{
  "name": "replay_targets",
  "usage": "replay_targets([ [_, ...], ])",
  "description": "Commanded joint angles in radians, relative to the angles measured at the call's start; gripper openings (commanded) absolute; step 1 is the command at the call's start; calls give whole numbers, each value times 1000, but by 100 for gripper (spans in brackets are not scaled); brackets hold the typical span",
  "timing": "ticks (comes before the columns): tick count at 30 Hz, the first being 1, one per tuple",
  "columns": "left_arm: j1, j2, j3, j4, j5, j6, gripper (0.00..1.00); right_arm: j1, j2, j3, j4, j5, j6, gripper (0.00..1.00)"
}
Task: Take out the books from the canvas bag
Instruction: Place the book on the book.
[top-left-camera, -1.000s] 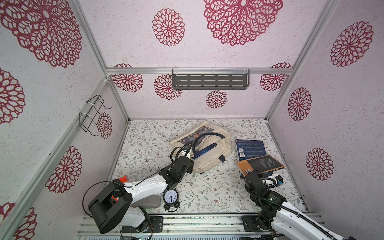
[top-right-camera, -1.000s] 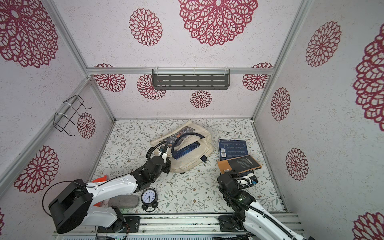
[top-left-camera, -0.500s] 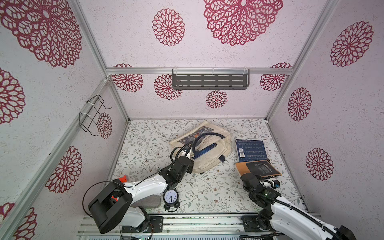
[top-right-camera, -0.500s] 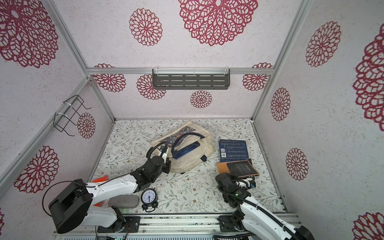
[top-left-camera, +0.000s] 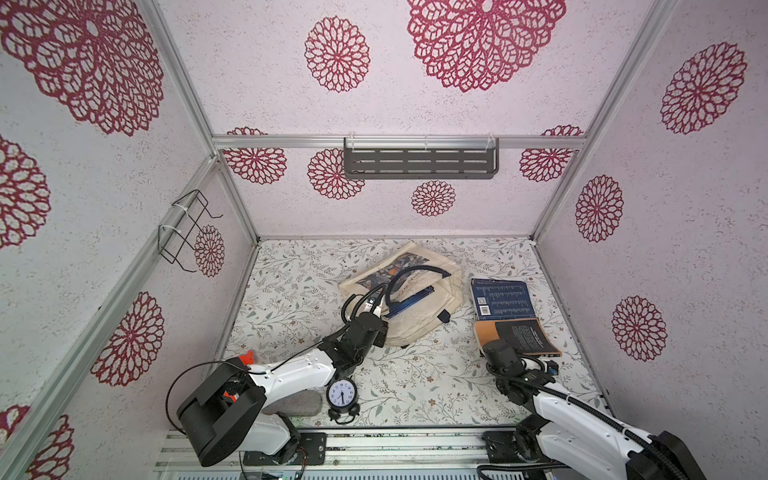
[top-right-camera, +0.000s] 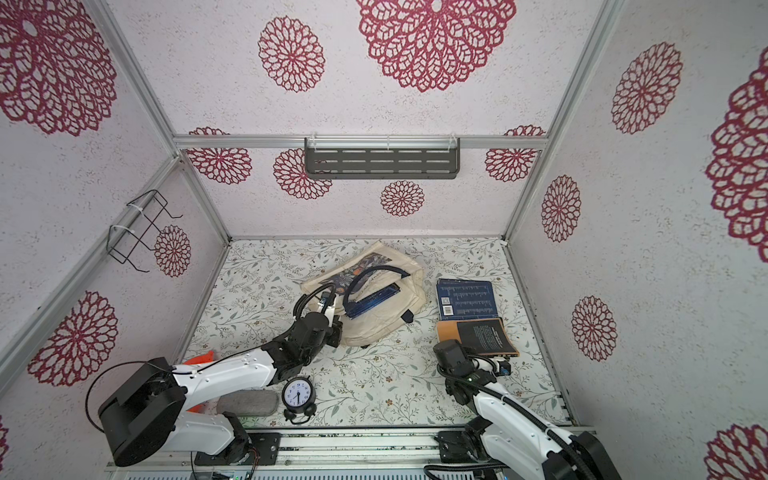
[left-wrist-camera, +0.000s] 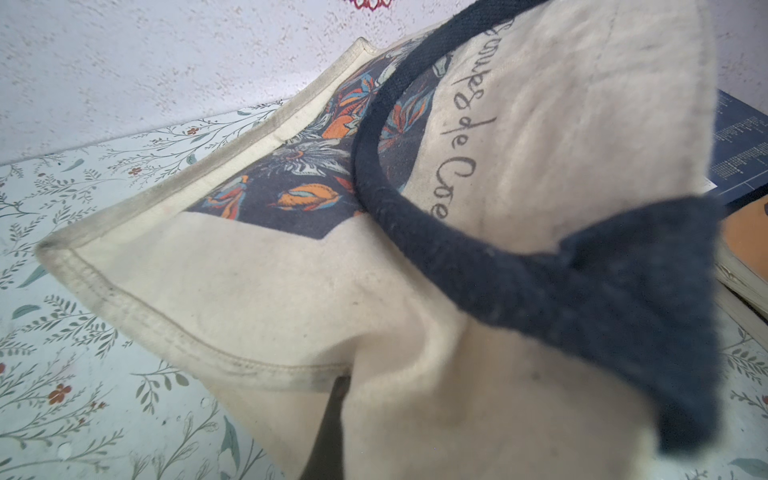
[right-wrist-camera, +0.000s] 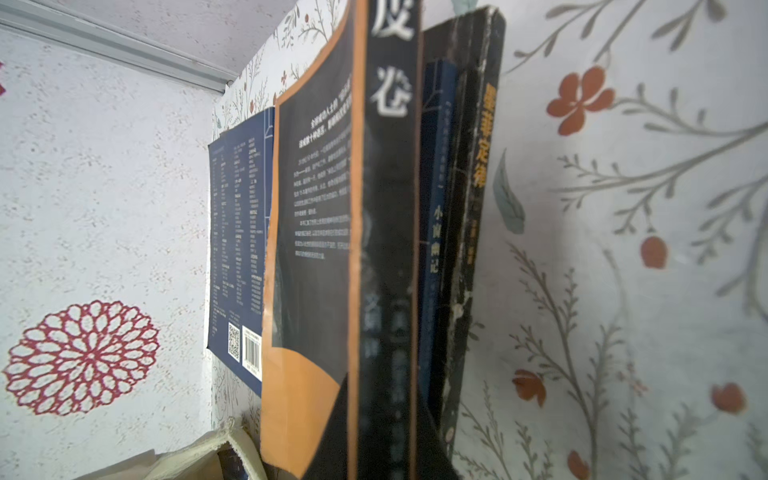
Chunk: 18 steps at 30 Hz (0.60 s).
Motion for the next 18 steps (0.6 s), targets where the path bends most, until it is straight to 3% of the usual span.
replay_targets([
  [1,-13,10,30,5,-4,7,0,-24,26,-14,32,5,-10,3],
  [8,-14,10,31,1,-5,8,0,-50,34,-10,62,-39,-79,22],
  [14,-15,11,33,0,-6,8,0,-51,-21,-31,32,-91,-135,49],
  [18,-17,14,36,-3,-4,10,0,-54,-65,-59,19,-104,-164,59],
])
